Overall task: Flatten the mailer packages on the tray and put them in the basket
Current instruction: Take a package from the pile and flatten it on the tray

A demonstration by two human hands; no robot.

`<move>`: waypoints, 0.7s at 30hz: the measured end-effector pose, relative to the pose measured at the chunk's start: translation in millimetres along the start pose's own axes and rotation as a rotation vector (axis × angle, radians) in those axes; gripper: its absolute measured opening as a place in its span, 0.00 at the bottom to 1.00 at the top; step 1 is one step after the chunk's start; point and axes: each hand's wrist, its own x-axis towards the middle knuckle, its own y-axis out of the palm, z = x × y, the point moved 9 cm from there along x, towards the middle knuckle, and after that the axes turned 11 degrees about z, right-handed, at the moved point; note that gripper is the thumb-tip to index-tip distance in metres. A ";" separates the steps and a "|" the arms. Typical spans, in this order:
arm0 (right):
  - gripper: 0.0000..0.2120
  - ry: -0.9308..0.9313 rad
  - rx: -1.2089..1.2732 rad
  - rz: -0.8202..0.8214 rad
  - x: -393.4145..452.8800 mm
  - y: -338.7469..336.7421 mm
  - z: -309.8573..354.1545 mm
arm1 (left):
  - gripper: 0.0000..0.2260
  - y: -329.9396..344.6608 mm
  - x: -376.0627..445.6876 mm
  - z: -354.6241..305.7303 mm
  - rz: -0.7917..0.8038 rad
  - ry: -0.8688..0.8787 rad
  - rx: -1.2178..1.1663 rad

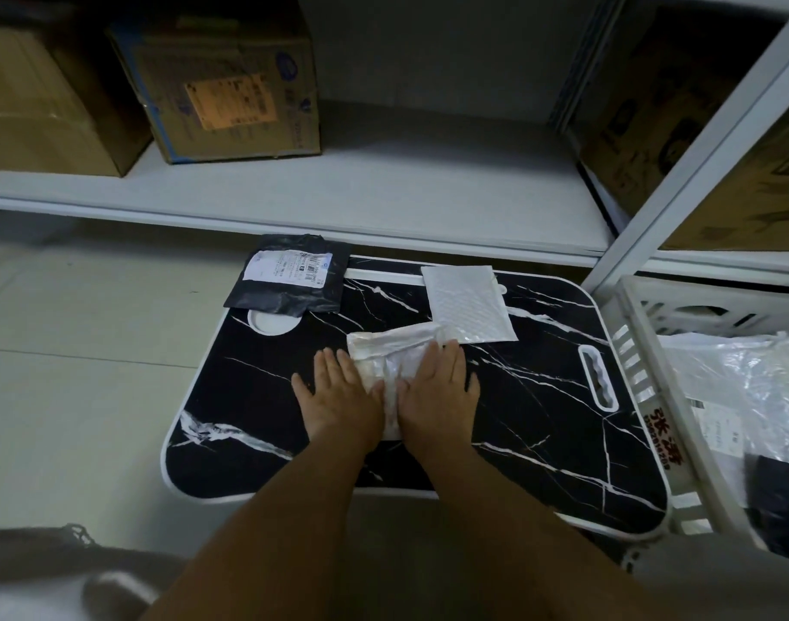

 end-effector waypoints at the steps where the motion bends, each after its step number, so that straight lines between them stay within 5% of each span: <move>1: 0.33 0.070 0.081 -0.042 -4.6 -3.8 -6.5 | 0.30 -3.0 -1.1 2.5 -0.012 -0.012 -0.004; 8: 0.27 0.305 0.739 0.114 -12.5 -6.6 -24.7 | 0.16 -27.6 -24.0 1.6 -0.160 0.008 -0.204; 13: 0.27 0.178 0.680 0.048 -24.0 -40.4 -20.8 | 0.11 -38.0 -40.2 -2.6 -0.092 0.045 -0.601; 21: 0.19 0.082 0.594 -0.015 -39.1 -95.0 -42.6 | 0.14 -73.3 -66.5 -36.0 -0.145 0.157 -0.541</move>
